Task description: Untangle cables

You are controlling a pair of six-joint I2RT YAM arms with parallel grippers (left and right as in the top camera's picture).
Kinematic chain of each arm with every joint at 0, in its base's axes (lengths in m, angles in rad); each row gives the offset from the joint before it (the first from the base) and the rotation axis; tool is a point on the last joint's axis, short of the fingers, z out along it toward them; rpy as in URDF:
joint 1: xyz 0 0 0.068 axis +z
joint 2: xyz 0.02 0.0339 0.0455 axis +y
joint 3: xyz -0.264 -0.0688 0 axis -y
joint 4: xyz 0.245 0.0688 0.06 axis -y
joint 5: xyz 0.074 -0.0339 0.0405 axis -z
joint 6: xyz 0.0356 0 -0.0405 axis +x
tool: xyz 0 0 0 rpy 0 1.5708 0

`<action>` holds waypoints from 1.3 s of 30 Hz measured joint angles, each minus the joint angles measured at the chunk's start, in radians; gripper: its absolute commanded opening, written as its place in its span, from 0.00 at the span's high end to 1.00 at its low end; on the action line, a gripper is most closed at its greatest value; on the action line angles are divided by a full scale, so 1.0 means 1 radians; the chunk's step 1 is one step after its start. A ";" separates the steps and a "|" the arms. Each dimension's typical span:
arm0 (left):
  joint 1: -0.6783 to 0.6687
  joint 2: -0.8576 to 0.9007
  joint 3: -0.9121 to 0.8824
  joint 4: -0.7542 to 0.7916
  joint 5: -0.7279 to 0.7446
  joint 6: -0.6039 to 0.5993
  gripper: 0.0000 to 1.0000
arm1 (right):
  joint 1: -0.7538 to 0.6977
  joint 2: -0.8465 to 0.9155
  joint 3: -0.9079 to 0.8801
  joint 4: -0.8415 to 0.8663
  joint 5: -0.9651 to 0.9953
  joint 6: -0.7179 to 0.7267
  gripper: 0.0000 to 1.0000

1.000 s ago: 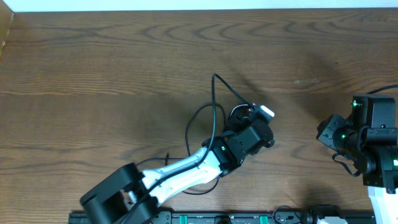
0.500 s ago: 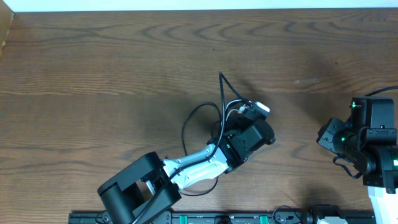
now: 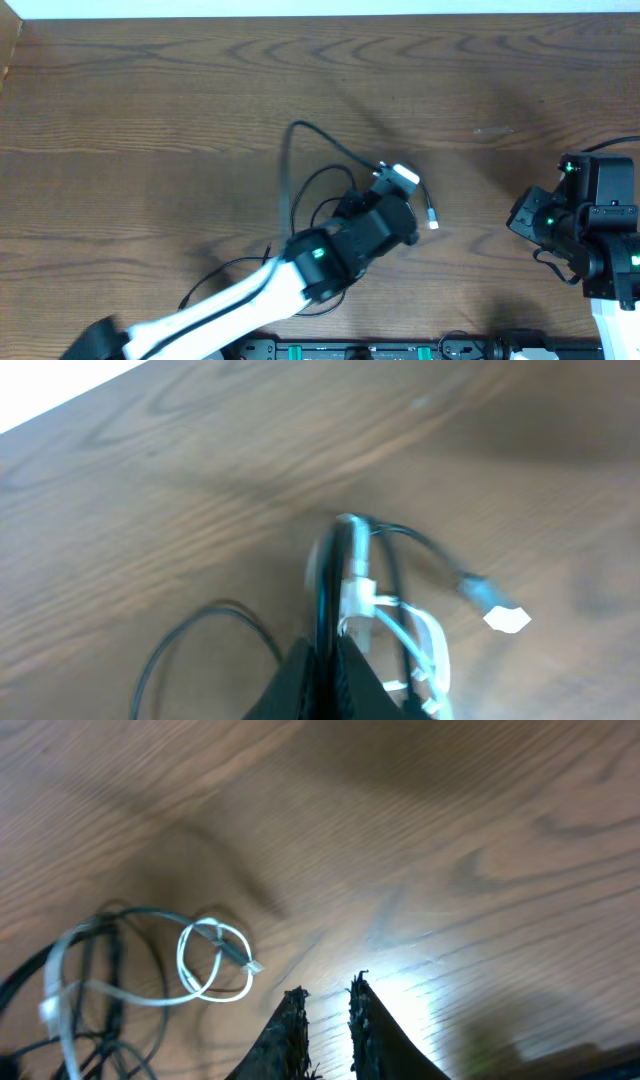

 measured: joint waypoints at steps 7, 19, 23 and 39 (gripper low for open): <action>0.000 -0.200 0.000 -0.066 0.235 0.007 0.92 | 0.000 0.001 -0.007 0.028 -0.296 -0.112 0.86; 0.000 -0.207 0.000 -0.051 0.315 0.030 0.92 | 0.010 0.005 -0.153 0.151 -0.753 -0.296 0.94; 0.000 -0.207 0.000 -0.049 0.318 0.030 0.93 | 0.026 0.009 -0.221 0.252 -0.841 -0.303 0.94; 0.000 -0.207 0.000 -0.048 0.318 0.030 0.93 | 0.061 0.016 -0.235 0.372 -0.896 -0.171 0.85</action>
